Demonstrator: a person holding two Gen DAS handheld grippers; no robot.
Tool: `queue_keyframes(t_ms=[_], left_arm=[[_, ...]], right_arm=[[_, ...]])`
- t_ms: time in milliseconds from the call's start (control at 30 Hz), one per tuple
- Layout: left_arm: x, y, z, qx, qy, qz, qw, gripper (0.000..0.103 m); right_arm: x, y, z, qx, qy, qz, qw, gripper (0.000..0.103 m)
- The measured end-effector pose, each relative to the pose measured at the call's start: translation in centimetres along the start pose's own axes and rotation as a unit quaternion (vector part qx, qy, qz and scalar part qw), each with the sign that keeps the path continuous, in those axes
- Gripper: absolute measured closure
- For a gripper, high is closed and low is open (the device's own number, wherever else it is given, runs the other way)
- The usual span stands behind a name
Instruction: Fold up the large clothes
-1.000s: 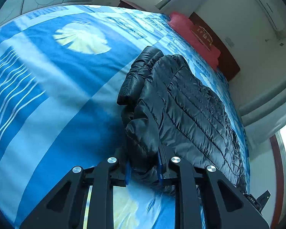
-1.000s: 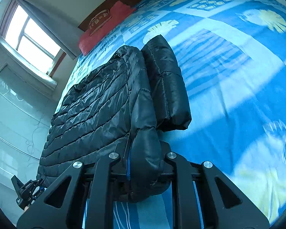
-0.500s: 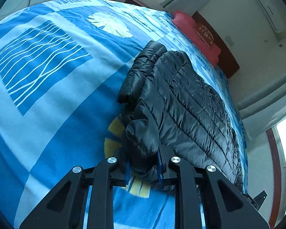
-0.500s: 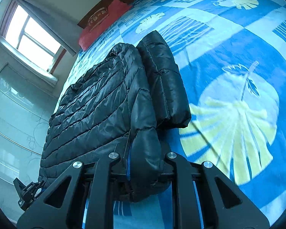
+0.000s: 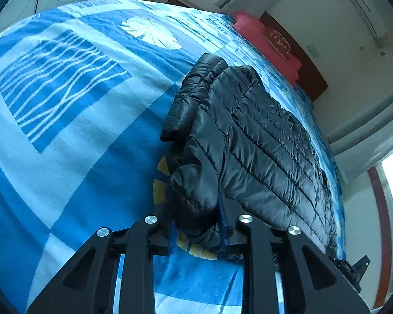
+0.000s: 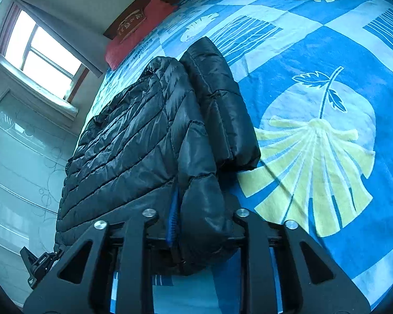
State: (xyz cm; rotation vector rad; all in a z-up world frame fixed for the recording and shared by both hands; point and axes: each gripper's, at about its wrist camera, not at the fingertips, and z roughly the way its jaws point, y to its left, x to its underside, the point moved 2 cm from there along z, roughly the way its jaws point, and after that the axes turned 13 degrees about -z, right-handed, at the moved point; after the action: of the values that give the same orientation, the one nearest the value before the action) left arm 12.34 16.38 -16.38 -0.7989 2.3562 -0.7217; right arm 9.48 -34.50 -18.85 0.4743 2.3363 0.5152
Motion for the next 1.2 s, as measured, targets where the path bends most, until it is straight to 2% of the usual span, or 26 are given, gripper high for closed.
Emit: queue_keyframes(t_ms=[167,367,533,633,700,800,900,1000,1200], left_arm=[[0.2,0.2,-1.0,-0.002,-0.005,0.008,1.0000,0.069],[0.1,1.6,-1.7,-0.001,-0.004,-0.008,1.0000,0.062],[0.0,3.0,-2.4,-0.007,-0.006,-0.016,0.9998,0.054],[0.0,3.7,-2.7,-0.008,0.001,-0.024,0.9997,0.054],[0.0,3.9,-3.3,-0.018,-0.002,-0.022,0.9996,0.054],[-0.1,3.7,-4.5,-0.040,-0.015,0.006,0.9991,0.054],[-0.4,3.2,-5.4,-0.055,-0.028,0.036,0.9974,0.053],[-1.0,2.5,-5.5,-0.066,-0.036,0.058,0.9955,0.047],[-2.2,0.4,-3.8,-0.060,-0.015,0.074,0.9953,0.046]], right_arm=[[0.4,-0.5,-0.9,0.006,-0.002,0.002,1.000,0.064],[1.1,-1.7,-2.5,0.009,-0.009,0.014,1.000,0.054],[1.5,-2.6,-3.8,0.019,-0.013,0.024,0.999,0.053],[1.5,-2.6,-4.6,0.031,-0.016,0.019,0.999,0.053],[1.2,-2.0,-5.2,0.054,-0.020,0.004,0.998,0.053],[0.6,-0.7,-6.3,0.095,-0.028,-0.029,0.995,0.053],[0.2,0.8,-6.9,0.116,-0.033,-0.060,0.991,0.053],[-0.1,3.4,-6.4,0.116,-0.028,-0.092,0.989,0.053],[-0.1,9.1,-2.7,0.090,0.003,-0.157,0.983,0.054]])
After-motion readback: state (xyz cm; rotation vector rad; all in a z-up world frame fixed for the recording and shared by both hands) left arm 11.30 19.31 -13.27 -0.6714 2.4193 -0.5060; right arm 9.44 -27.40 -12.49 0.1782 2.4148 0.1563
